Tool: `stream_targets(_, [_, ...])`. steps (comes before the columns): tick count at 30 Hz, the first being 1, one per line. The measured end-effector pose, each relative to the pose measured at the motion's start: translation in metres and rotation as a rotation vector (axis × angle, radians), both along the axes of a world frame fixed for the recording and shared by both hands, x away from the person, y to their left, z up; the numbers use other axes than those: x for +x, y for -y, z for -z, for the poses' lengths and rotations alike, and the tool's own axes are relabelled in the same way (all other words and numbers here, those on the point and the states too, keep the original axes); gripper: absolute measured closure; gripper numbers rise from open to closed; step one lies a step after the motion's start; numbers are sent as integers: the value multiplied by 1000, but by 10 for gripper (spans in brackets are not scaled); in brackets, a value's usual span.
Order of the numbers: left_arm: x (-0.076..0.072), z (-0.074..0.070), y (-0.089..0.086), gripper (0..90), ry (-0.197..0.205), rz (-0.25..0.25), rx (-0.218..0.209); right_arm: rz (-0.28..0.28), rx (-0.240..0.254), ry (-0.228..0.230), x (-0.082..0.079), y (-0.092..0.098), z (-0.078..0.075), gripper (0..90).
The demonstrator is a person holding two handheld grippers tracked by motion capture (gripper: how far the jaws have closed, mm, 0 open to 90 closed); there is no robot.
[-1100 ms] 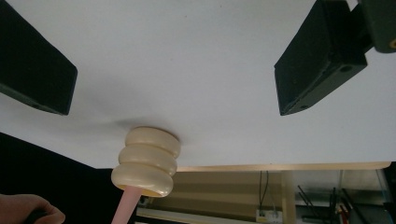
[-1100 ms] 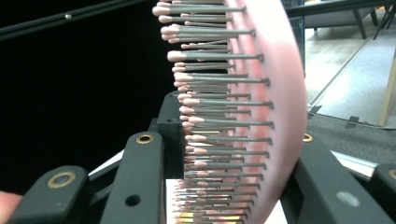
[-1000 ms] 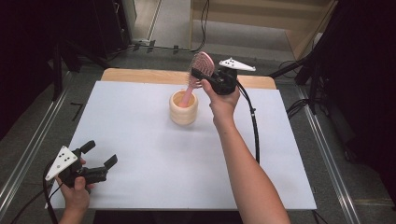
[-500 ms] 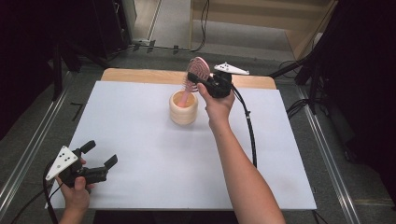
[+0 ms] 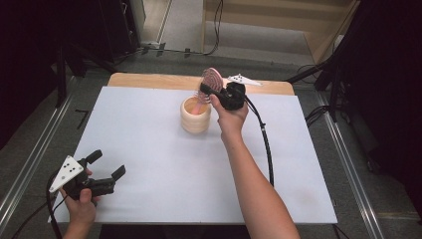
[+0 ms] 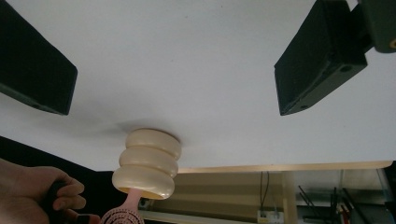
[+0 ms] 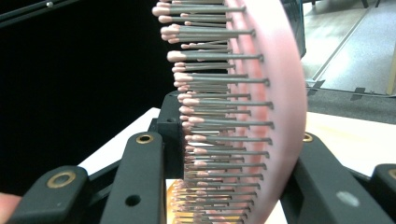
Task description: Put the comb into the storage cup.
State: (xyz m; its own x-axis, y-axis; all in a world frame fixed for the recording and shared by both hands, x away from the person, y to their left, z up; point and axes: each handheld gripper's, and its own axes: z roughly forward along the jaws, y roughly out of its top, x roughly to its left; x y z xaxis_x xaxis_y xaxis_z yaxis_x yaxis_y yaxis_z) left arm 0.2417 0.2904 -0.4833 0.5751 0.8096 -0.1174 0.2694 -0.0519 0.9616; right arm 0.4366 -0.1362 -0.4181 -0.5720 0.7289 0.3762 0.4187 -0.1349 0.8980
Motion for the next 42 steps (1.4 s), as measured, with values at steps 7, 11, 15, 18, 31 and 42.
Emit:
stream_targets(7, [0,0,0,0,0,1,0,11,18,-19,0,-3,10,619])
stream_targets(11, [0,0,0,0,0,3,1,19,11,-34,0,-4,15,618])
stream_targets(15, [0,0,0,0,-1,3,1,29,29,-44,0,0,19,617])
stream_targets(18, [0,0,0,0,0,3,1,30,33,-52,1,1,20,606])
stream_targets(31, [0,0,0,0,-1,2,2,28,-32,-74,-3,17,20,294])
stream_targets(42, [0,0,0,0,1,7,2,54,-112,-6,-20,28,13,0])
